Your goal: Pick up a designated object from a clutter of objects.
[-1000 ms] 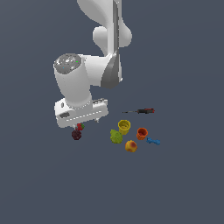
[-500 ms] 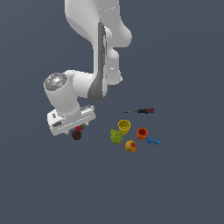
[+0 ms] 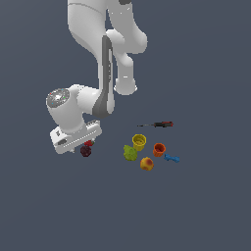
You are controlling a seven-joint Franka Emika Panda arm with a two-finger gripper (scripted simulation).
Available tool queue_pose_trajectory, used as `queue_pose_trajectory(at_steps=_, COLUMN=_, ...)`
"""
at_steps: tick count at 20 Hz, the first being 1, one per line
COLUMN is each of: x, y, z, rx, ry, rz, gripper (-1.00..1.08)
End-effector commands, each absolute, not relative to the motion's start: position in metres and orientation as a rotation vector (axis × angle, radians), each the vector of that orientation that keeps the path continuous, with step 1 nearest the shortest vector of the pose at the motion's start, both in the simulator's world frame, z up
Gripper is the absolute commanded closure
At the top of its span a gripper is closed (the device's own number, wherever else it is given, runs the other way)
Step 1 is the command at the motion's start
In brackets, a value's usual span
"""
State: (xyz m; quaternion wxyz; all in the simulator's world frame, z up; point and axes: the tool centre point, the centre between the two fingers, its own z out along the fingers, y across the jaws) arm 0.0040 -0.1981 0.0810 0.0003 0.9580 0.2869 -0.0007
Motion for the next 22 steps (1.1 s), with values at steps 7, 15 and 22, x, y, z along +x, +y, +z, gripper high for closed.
queue_pose_trajectory(at_steps=7, x=0.003, y=-0.2, z=0.074, rx=3.007, ry=0.908, rz=-0.002, gripper=-0.92)
queue_pose_trajectory(at_steps=15, x=0.002, y=-0.199, z=0.038, rx=3.006, ry=0.914, rz=0.0, gripper=-0.92)
queue_pose_trajectory(at_steps=22, x=0.003, y=-0.2, z=0.028, rx=3.006, ry=0.914, rz=0.0, gripper=1.08)
